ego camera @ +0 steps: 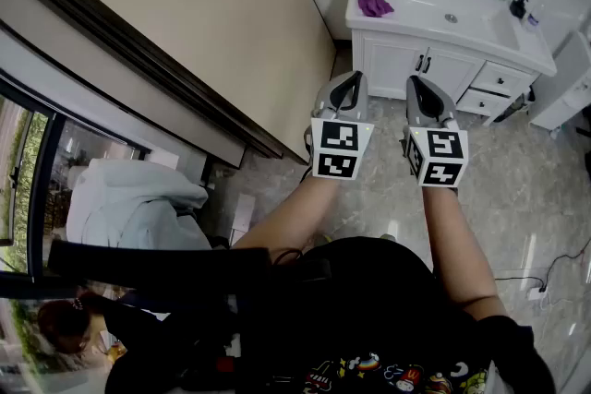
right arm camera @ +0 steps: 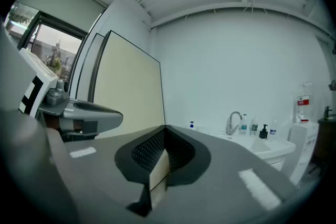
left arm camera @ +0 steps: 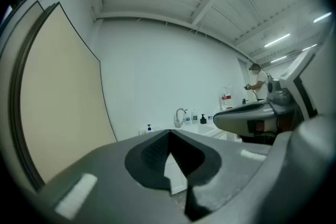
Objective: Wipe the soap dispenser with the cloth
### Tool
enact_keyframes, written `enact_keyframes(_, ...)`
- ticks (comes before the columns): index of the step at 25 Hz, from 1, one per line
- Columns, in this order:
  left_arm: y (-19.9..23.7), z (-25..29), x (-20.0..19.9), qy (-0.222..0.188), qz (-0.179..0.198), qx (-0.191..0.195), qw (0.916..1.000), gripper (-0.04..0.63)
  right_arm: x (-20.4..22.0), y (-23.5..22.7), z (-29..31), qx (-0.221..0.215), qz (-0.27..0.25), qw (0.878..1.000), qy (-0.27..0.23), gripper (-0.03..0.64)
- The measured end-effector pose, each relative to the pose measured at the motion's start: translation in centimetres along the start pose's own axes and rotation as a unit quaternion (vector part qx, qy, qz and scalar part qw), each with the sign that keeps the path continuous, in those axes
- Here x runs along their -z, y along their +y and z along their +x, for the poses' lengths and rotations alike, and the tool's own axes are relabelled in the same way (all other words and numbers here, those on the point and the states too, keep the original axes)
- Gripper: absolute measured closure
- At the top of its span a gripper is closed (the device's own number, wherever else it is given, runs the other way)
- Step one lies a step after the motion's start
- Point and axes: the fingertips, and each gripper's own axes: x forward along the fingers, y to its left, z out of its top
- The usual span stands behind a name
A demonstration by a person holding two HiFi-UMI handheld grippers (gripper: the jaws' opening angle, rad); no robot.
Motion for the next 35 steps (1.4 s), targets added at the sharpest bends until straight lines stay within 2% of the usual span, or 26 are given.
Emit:
enact_keyframes(6, -1.3, 1.9, 0.1, 0.004, -0.005, -0.002, 1.0, 0.595, 0.7, -1.6, 0.5, -0.014, 0.003, 1.0, -0.006, 0.595)
enact_keyframes(11, -3.7, 5.2, 1.1, 0.015, -0.021, -0.022, 0.9994, 0.595, 2.9, -4.8, 1.6, -0.042, 0.009, 0.999, 0.008, 0.595)
enact_keyframes(14, -4.6, 8.2, 2.0, 0.023, -0.028, -0.037, 0.9987, 0.595, 3.9, -7.0, 3.9, -0.061, 0.006, 0.998, 0.01, 0.597)
enact_keyframes(17, -3.6, 10.5, 3.8, 0.042, -0.032, -0.044, 0.9976, 0.595, 5.3, -8.1, 6.7, -0.072, 0.016, 0.997, 0.018, 0.597)
enact_keyframes(20, -0.2, 14.9, 5.5, 0.043, -0.036, -0.052, 0.9971, 0.595, 6.8, -9.1, 12.4, -0.077, 0.019, 0.997, 0.021, 0.586)
enact_keyframes(22, 2.5, 19.3, 7.0, 0.047, -0.038, -0.042, 0.9973, 0.595, 8.2, -9.9, 17.5, -0.07, 0.027, 0.997, 0.03, 0.561)
enact_keyframes(26, 8.3, 29.9, 8.5, 0.051, -0.042, 0.002, 0.9978, 0.595, 9.8, -11.5, 28.6, -0.051, 0.026, 0.997, 0.054, 0.558)
enact_keyframes(30, 14.4, 39.6, 7.6, 0.065, -0.032, 0.04, 0.9966, 0.595, 9.9, -13.4, 39.4, -0.035, 0.038, 0.995, 0.086, 0.534)
enact_keyframes(35, 19.1, 48.1, 8.2, 0.089, -0.039, 0.075, 0.9925, 0.595, 12.1, -15.3, 48.6, -0.021, 0.055, 0.988, 0.14, 0.486)
